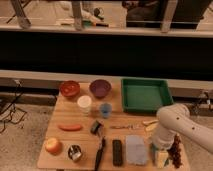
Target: Place sponge in plastic cup
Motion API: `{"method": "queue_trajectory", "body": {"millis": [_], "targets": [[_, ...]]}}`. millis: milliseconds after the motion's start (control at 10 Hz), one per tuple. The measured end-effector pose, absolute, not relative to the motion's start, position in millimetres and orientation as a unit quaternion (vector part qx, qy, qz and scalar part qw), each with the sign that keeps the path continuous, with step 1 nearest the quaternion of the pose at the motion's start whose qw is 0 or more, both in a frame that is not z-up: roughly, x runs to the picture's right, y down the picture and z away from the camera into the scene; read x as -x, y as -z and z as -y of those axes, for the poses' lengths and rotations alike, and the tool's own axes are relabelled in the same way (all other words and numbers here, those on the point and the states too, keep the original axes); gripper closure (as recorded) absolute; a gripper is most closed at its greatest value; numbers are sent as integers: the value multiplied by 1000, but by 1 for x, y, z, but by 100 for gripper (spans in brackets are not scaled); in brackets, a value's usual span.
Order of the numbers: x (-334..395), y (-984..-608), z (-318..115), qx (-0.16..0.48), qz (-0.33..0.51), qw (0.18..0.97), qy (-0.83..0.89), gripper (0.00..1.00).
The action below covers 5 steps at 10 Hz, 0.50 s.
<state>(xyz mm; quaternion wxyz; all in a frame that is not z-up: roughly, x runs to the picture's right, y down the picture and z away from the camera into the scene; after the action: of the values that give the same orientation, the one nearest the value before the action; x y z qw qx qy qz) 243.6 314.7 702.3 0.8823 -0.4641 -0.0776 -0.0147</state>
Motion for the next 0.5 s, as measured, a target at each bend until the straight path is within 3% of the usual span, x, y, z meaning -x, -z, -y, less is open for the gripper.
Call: {"method": "queue_trajectory", "body": {"millis": [500], "targets": [[-243,-716,-306,464,70,883,16,20]]}}
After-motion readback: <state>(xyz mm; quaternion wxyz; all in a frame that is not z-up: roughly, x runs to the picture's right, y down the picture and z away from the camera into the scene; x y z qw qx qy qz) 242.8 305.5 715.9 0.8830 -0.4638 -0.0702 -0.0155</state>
